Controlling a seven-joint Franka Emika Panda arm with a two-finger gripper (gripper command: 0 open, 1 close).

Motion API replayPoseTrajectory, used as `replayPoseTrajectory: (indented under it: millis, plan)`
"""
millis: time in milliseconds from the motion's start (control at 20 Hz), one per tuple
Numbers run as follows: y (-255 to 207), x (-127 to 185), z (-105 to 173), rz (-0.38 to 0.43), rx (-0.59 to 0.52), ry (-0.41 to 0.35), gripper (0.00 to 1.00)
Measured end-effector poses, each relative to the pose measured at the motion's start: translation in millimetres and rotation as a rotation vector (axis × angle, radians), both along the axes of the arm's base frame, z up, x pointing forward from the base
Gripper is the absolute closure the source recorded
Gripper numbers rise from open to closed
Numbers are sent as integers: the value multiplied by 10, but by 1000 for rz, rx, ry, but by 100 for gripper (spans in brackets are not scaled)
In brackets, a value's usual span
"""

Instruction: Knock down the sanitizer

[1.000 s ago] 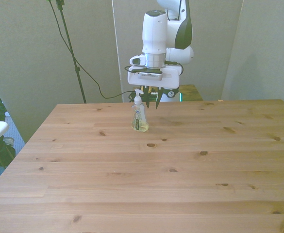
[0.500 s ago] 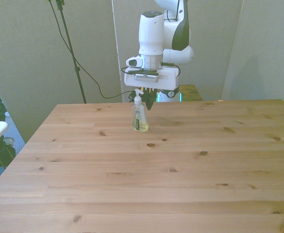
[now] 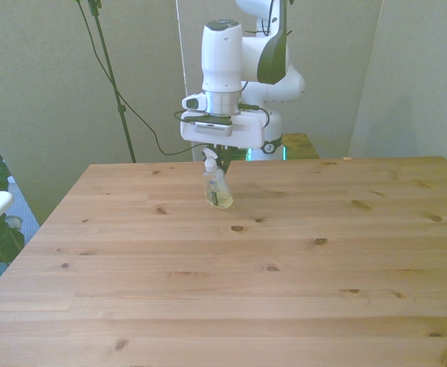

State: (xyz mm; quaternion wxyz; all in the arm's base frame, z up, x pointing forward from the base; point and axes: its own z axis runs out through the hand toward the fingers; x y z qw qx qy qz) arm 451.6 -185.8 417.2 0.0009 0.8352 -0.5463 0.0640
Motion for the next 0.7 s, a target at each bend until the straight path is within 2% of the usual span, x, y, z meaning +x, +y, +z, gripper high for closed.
replayPoseTrajectory:
  millis: [400,700]
  plan:
    - [-415,180,4,-64,19,-18,100]
    - [-560,191,37,-72,29,-31,100]
